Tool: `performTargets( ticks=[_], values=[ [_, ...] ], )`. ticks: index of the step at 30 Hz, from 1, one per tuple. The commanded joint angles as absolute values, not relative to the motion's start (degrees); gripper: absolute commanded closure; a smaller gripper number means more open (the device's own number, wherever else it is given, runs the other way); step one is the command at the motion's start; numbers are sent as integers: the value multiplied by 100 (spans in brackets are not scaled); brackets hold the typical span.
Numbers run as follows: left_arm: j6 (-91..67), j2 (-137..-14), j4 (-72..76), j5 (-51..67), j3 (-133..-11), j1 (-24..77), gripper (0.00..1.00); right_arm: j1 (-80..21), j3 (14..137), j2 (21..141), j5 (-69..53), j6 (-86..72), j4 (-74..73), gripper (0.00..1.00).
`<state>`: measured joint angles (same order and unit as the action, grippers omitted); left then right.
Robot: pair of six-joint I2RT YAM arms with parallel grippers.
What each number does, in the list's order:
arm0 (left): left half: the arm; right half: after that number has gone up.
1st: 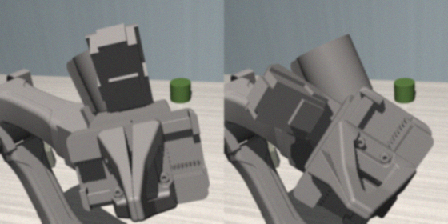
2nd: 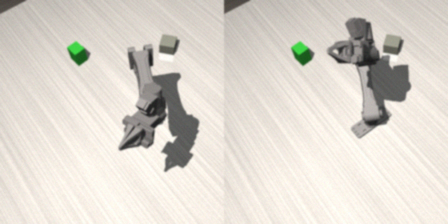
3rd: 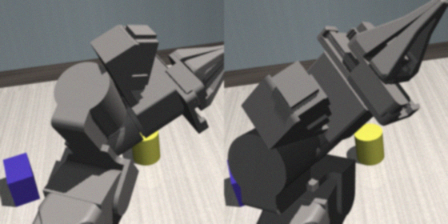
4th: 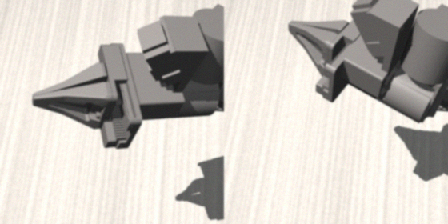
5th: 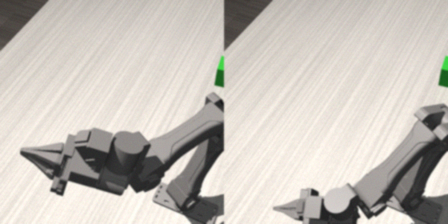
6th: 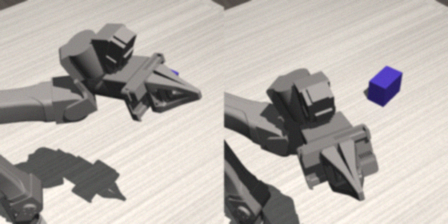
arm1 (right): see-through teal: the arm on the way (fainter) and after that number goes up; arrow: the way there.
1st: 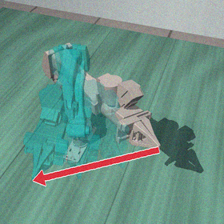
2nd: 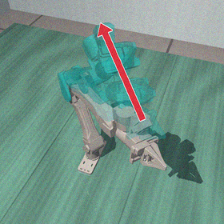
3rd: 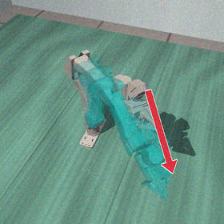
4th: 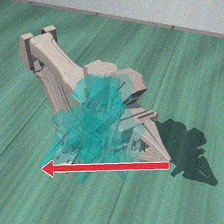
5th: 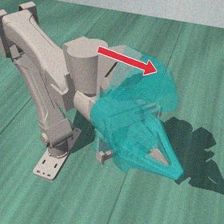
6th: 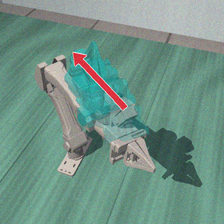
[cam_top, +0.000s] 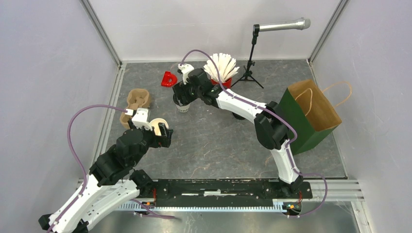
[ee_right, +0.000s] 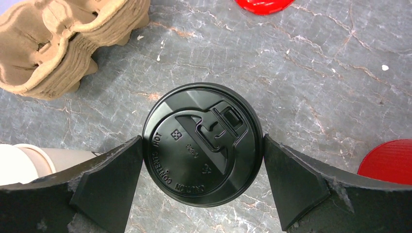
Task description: Pack the takeout coffee
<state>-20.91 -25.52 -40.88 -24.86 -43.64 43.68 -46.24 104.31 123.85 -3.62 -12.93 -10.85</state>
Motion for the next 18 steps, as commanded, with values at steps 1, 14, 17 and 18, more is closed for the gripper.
performTargets(
  ticks=[1,14,17,18],
  values=[
    [-1917,-2577,-4034,-2452,-4369,4359,0,-4658,10823,12360,-216,-1162,-903,2],
    [-2539,-3052,-4021,-2967,-4567,4357,0,-4635,10090,11729,-256,-653,-1636,2],
    [-2629,-3639,-3996,-2913,-5035,4251,1,-4599,9748,11520,-458,-425,-1498,2],
    [-2665,-3814,-3960,-2723,-5242,4136,3,-4581,9647,11473,-517,-343,-1456,2]
  ],
)
